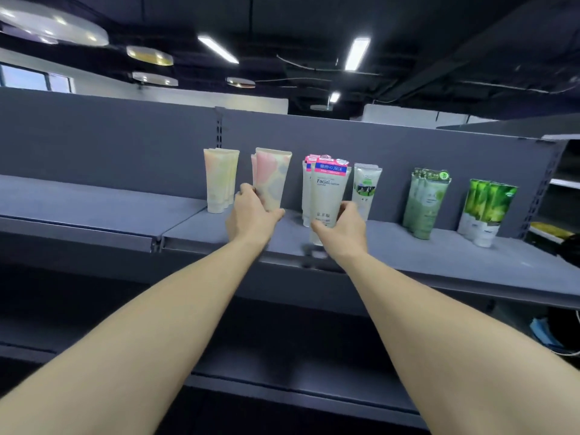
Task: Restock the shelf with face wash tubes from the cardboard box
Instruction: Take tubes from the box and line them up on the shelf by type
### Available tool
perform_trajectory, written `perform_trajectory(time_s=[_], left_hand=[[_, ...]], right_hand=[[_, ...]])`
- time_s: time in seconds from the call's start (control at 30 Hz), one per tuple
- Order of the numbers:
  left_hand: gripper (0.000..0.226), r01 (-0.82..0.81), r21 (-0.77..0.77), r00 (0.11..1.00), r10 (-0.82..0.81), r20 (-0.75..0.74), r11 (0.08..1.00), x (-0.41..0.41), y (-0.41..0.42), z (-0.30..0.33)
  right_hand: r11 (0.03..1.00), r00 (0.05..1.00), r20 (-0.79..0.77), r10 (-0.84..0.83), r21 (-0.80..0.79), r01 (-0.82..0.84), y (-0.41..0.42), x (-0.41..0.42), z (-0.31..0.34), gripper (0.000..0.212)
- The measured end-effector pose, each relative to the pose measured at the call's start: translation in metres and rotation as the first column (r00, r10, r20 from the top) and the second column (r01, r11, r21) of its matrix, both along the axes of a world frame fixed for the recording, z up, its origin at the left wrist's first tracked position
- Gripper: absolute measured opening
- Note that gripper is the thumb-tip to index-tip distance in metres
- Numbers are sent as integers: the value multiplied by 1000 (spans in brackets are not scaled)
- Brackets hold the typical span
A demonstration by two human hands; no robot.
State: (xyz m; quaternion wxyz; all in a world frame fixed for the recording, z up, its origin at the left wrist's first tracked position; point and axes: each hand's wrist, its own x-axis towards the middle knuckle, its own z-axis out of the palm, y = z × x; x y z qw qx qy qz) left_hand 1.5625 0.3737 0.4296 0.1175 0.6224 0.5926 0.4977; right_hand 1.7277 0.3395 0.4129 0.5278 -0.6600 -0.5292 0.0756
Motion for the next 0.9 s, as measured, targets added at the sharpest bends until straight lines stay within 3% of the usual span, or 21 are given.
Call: perform_trajectory(time_s=[0.53,0.9], left_hand=[[56,-15,-6,999,15,-36,1000,-5,77,-9],[60,-5,-50,1000,3,-30,999,-3,89,-15]], right_hand=[[991,994,-52,-100,-92,95,82,-5,-7,58],[989,995,-71,-64,-135,54,83,-5,-7,54]])
